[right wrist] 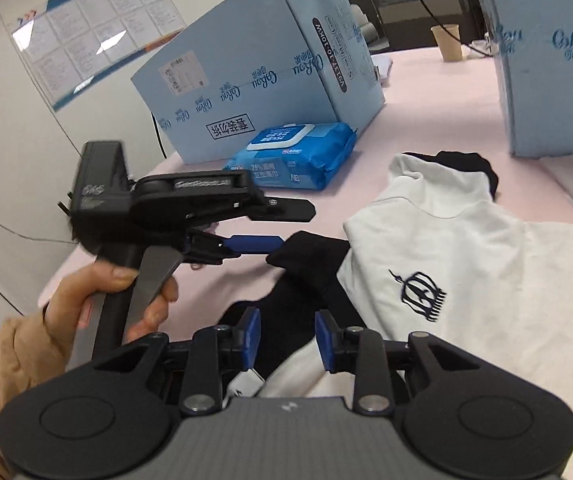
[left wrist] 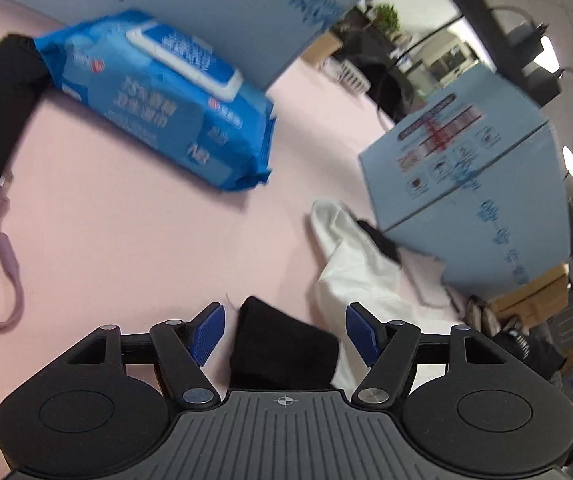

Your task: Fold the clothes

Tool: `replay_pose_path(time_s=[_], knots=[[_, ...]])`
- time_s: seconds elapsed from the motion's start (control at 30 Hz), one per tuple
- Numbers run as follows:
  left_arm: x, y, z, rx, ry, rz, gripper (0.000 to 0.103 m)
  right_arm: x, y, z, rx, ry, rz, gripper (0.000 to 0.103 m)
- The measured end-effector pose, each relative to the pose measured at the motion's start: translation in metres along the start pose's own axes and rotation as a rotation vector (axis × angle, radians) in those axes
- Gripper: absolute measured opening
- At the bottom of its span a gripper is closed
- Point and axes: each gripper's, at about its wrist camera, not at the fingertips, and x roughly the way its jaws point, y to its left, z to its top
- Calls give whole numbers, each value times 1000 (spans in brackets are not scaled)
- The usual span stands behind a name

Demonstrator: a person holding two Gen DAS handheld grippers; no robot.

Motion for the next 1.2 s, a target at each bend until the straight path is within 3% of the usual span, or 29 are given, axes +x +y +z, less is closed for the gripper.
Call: replay_pose_path(time_s=[0.07, 0.17, 0.23, 0.33, 0.43, 0.5, 0.57, 0.9, 1.07, 1.2], knots=[[1, -7, 0, 45, 15, 6, 72, -6, 7, -10, -19, 17, 33, 34], [3, -10, -2, 63, 31, -14, 70, -10, 35, -31, -145, 12, 33, 37], [4, -9, -3, 68, 44, -26, 67, -10, 59, -50, -272, -3, -8, 50], [5, -4, -4, 62, 69, -36, 30, -5, 92, -75, -460, -14, -88, 56], [5, 0, -5, 63, 83, -42, 19, -2, 108, -88, -510, 4, -69, 59], [4, 0, -7, 75, 70, -34, 17, 2, 109, -88, -440, 26, -5, 60], [2, -1, -9, 87, 58, -21, 16, 5, 113, -91, -444, 12, -26, 60], [-20, -9, -9, 105, 17, 9, 14, 25, 147, -106, -693, -8, -182, 60], [-22, -5, -8, 107, 20, 11, 14, 6, 162, -120, -830, -73, -262, 58], [-22, -5, -9, 109, 22, 9, 14, 9, 168, -126, -872, -24, -174, 58]])
